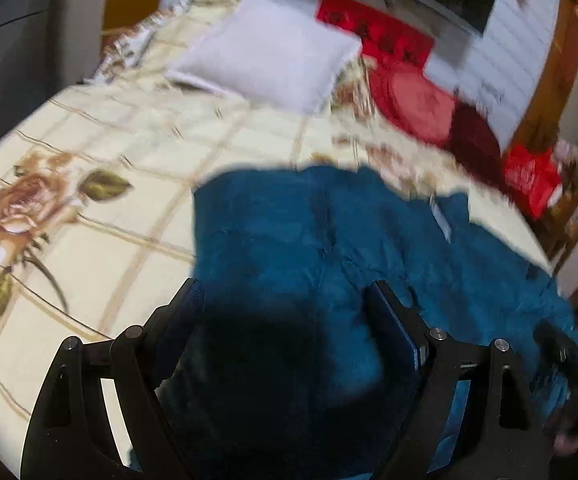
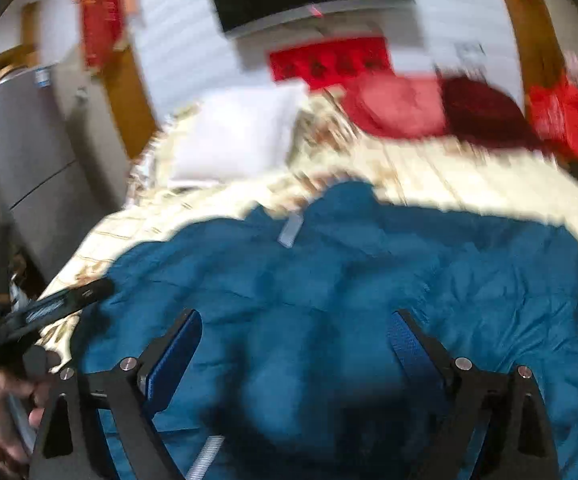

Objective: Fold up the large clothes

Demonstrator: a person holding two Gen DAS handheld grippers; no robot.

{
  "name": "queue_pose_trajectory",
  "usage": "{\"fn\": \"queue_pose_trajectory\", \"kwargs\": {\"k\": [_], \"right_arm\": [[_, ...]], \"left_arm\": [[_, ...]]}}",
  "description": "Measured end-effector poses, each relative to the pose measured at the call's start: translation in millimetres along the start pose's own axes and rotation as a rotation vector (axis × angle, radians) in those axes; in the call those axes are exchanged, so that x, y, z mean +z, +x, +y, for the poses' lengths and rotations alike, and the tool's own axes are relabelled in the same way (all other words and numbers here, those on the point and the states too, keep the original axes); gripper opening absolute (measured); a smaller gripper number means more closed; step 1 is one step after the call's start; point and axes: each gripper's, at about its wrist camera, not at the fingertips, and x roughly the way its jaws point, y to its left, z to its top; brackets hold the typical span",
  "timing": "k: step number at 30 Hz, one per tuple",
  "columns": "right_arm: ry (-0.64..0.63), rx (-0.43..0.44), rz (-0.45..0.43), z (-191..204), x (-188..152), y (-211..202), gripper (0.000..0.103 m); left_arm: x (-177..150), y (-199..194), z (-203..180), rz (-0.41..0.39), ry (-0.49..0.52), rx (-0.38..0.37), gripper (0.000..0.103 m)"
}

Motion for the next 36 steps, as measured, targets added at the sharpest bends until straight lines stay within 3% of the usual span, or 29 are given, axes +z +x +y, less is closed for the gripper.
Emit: {"fn": "queue_pose_trajectory", "kwargs": {"k": [4,6,10,13,14,16,17,25,29,34,36], "right_arm": [[0.152,-0.073,0.066,-65.3,-11.3,14.1,0.060],[0.210,-0.070,0.064,-84.4,-12.8,11.0,0.057],[0.267,0.026,0.004,-96.4,-6.7,-13.1,0.057],[0.244,-0.032,-0.092,-93.9,2.3,-45.3,0.063],[0.250,-0.053,-0.068,-95.4,0.9,-44.1,0.064],[0.260,-0.101,0.083,-108.2,-12.5,-16.7,0.064],[0.262,-0.116,0.115,-112.4,-18.8,-8.0,0.063],[0.247,-0.150,0.140,-110.0,-20.1,-10.1,0.063],[0.190,-0.159,0.035,-83.8,-6.2,-37.2,0.063],[0.125,-0.219,0.178,-74.4,-26.6,-1.8,0.068],[0.123,-0.204,0.164,-78.0,-32.2,0.6,0.069]], "left_arm": [[-8.0,18.1,2.3,0.061,-0.005,-0.001,0.088],[-10.7,20.2,1.5,0.067,-0.004,0.002,0.090],[-13.0,19.0,2.4,0.068,-0.018,0.020,0.089],[-12.3,18.2,4.9,0.065,-0.031,0.020,0.089],[-13.0,20.3,5.6,0.069,-0.032,0.023,0.090],[-15.2,24.7,7.5,0.079,-0.037,0.023,0.093],[-16.2,26.8,7.8,0.086,-0.039,0.016,0.095],[-15.6,21.4,15.8,0.082,-0.093,0.013,0.096],[-11.7,7.9,15.5,0.042,-0.104,0.038,0.096],[-22.4,29.6,16.8,0.123,-0.100,0.036,0.096],[-22.4,29.9,17.9,0.124,-0.102,0.032,0.097]]}}
